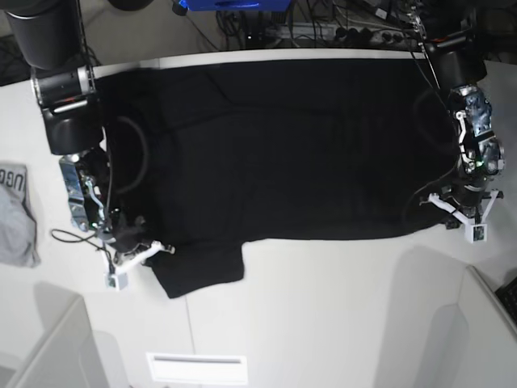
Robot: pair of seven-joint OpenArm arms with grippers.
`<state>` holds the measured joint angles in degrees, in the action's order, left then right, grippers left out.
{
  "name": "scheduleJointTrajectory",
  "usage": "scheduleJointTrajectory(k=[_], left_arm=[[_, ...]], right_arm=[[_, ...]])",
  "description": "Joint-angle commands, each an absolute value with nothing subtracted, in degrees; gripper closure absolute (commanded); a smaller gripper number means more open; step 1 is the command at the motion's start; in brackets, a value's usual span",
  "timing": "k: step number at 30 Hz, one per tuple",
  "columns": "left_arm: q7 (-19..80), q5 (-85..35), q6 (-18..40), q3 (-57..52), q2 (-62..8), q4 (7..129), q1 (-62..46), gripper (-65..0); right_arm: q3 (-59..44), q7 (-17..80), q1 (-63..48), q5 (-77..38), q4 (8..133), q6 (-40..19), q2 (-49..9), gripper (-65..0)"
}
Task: Fold the T-shirt properly
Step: 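Lift the hem with both grippers and fold it toward the collar edge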
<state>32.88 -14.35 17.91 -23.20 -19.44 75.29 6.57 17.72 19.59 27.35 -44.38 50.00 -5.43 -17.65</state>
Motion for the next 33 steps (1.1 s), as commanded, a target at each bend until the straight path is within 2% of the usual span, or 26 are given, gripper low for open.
scheduleJointTrajectory(k=[1, 5, 16, 33], left_arm=[[33.63, -17.54, 18.07, -23.60, -20.79, 77.76, 7.69, 0.0], [38.55, -24.57, 17.98, -23.69, -21.76, 82.86, 5.32, 0.0], [38.64, -30.64, 17.71, -26.42, -21.49, 99.91, -7.78, 0.0], [38.64, -33.71, 17.98, -34.59, -20.70, 107.38, -17.98, 0.0]], right_arm=[[17.19, 18.24, 28.70, -44.70, 51.74, -5.67, -18.51, 0.0], [17.10, 18.24, 27.30, -44.70, 54.02, -5.67, -19.91, 0.0], [10.15, 22.46, 21.41, -44.79, 61.49, -5.58, -21.23, 0.0], [6.37, 28.00, 14.90, -44.79, 72.13, -5.58, -21.41, 0.0]])
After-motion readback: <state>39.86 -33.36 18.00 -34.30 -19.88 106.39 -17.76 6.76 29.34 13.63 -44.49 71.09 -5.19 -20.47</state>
